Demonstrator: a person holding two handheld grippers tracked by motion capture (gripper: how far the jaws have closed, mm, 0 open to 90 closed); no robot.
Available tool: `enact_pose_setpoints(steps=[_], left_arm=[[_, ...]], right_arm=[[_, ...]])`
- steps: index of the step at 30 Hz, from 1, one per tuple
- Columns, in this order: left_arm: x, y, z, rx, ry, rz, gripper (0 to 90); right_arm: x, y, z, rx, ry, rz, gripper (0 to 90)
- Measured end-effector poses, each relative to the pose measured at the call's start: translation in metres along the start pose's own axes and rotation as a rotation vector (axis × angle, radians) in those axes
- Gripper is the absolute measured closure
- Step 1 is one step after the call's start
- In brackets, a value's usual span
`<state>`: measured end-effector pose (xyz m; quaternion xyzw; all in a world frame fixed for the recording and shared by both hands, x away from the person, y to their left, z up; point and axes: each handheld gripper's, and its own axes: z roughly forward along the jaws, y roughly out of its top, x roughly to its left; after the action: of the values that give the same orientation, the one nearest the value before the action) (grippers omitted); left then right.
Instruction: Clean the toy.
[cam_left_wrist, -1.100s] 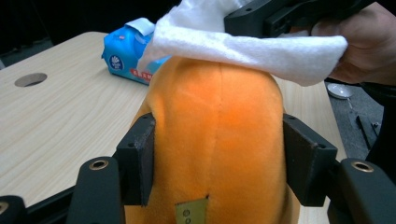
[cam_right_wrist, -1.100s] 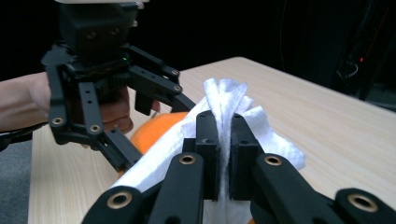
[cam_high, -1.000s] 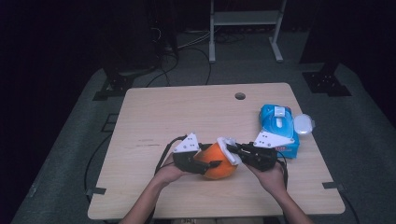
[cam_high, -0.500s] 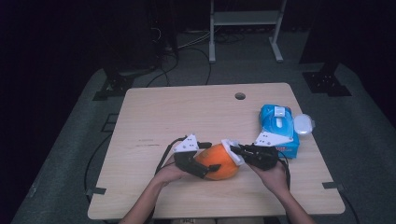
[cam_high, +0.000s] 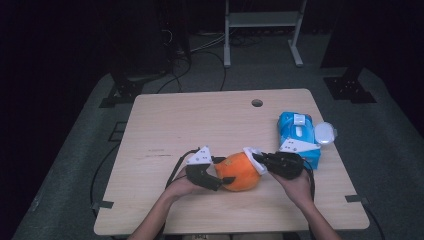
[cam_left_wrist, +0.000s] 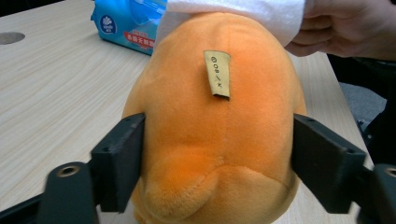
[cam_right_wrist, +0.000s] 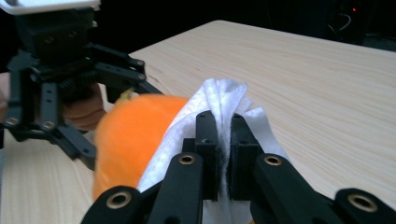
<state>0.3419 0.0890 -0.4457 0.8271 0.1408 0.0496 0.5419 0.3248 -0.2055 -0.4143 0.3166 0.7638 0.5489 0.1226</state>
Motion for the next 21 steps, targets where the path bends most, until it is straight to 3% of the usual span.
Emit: enact_pose_setpoints(steps=[4,6,8,10,16,21], left_arm=[[-0.004,0.002,0.004,0.000,0.012,0.007,25.0],[-0.007,0.003,0.007,0.002,0.016,0.011,25.0],[-0.008,0.004,0.008,0.007,0.019,0.019,24.9],[-0.007,0.004,0.007,0.000,0.016,0.015,24.2],[-0.001,0.003,0.005,-0.046,-0.017,-0.015,19.7],[0.001,-0.003,0.009,-0.012,-0.018,-0.020,10.6]], right_arm=[[0.012,0.007,0.002,-0.014,0.032,-0.025,84.0],[0.022,0.011,0.006,-0.015,0.047,-0.062,84.0],[0.032,0.013,0.010,0.003,0.041,-0.115,83.9],[0.034,0.014,0.011,0.011,0.028,-0.137,83.9],[0.016,0.007,0.008,0.017,0.009,-0.079,84.0],[0.008,0.004,0.004,0.016,-0.011,-0.065,83.9]])
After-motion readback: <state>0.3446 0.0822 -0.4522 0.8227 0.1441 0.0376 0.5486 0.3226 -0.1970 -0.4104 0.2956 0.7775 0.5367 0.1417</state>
